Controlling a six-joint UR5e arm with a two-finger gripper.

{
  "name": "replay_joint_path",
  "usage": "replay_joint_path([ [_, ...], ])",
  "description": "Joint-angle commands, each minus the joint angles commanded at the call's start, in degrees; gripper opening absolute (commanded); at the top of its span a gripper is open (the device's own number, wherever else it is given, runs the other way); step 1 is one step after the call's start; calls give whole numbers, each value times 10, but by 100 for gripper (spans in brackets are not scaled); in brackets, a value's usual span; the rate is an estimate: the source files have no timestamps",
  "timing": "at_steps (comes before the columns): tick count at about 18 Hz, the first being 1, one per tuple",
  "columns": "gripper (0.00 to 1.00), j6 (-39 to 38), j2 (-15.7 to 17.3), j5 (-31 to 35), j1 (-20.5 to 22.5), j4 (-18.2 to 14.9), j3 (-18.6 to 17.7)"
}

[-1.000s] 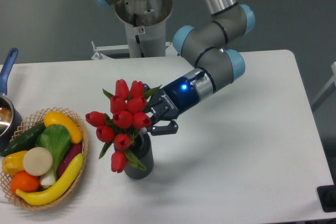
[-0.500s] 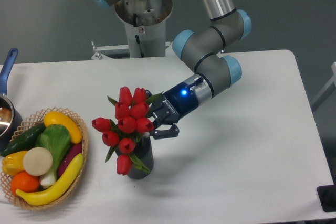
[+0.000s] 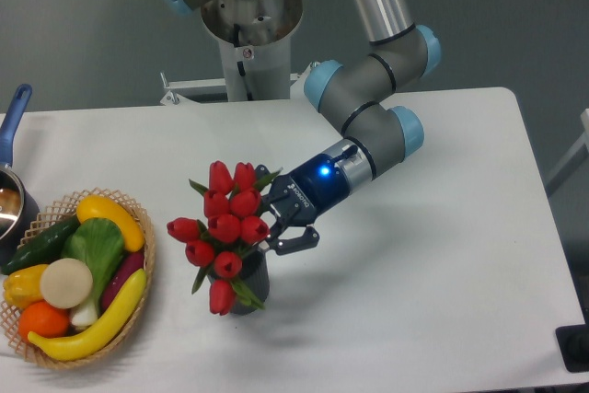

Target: Insert the flowers into the vase

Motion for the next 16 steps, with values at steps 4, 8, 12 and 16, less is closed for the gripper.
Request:
replay_joint_path([
  [4, 94, 7, 0, 1, 4, 0, 2],
  [8, 100, 29, 1, 3, 6, 0, 2],
  [12, 100, 30, 12, 55, 17, 1, 10],
  [16, 100, 32, 34, 168, 32, 2, 52],
])
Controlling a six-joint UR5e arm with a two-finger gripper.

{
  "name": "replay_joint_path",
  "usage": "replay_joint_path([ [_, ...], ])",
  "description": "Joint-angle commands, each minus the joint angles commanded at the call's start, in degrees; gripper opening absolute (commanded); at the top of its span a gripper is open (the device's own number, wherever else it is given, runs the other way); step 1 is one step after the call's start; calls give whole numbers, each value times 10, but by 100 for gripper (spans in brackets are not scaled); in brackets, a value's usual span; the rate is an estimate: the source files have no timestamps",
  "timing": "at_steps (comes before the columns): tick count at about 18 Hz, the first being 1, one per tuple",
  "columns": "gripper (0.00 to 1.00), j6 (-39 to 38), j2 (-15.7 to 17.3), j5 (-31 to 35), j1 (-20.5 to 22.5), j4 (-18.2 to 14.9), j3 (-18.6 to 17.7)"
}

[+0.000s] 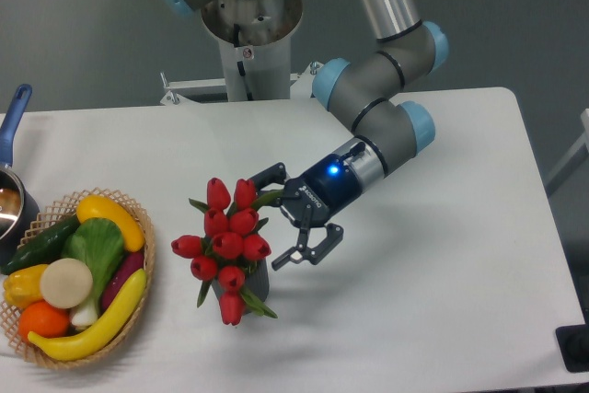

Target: Insert the flowers into the vase

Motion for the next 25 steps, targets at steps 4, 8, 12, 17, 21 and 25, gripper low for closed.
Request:
replay_joint_path([
  [4, 100, 1, 30, 104, 2, 1, 16],
  [8, 100, 2, 51, 199, 30, 1, 29],
  [12, 100, 3, 93, 222, 84, 0, 26],
  [17, 100, -4, 135, 299, 128, -2, 26],
  [21, 100, -2, 167, 503, 127, -11, 54],
  [25, 100, 29, 178, 546, 134, -87, 95],
])
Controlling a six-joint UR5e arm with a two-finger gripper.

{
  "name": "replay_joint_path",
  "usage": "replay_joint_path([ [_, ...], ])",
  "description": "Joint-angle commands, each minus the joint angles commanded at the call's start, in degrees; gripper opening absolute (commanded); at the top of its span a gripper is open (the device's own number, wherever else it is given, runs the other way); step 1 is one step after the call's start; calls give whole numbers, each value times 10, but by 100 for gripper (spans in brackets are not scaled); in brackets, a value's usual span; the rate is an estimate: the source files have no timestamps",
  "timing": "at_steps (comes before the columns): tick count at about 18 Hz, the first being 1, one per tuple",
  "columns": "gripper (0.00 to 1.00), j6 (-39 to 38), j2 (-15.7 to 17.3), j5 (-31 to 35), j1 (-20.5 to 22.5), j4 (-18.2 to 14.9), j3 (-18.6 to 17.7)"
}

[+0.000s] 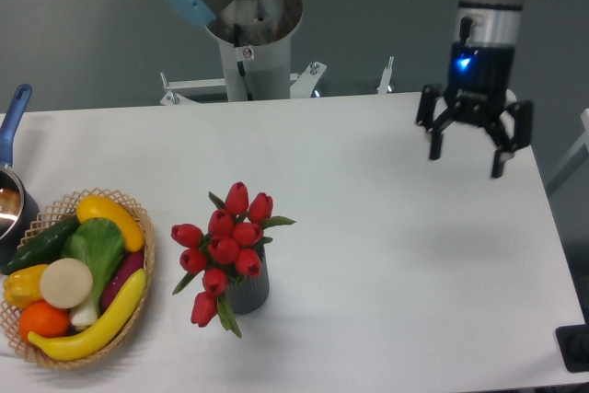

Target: Insert the flowers into the vase

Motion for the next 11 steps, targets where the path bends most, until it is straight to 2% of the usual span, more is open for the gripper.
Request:
replay_joint_path([
  [3, 100, 91, 4, 22, 20, -86, 33],
  [4, 100, 113, 4, 33, 24, -104, 41],
  [11, 100, 115, 12, 18, 45, -109, 38],
])
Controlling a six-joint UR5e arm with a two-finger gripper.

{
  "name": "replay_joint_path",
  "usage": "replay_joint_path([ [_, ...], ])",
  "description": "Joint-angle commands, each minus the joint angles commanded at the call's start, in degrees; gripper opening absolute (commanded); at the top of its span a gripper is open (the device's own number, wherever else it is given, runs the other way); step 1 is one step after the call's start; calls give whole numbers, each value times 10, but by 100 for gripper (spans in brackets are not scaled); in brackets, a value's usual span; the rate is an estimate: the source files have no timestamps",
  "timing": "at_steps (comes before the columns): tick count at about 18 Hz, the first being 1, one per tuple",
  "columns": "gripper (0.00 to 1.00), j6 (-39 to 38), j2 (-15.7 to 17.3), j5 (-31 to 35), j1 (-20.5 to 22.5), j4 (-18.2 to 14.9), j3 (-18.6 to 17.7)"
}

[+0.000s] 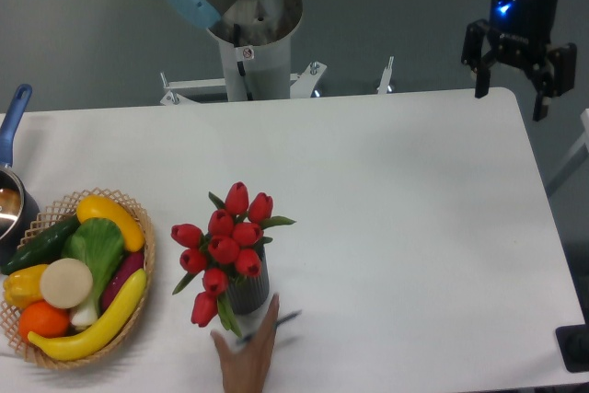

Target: Insert the flowers into the vase

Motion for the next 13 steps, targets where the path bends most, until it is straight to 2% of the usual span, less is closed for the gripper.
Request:
replay_joint_path([
  [6, 100, 0, -4, -24, 10, 4, 2],
  [13, 100, 0, -8, -55, 16, 5, -17],
])
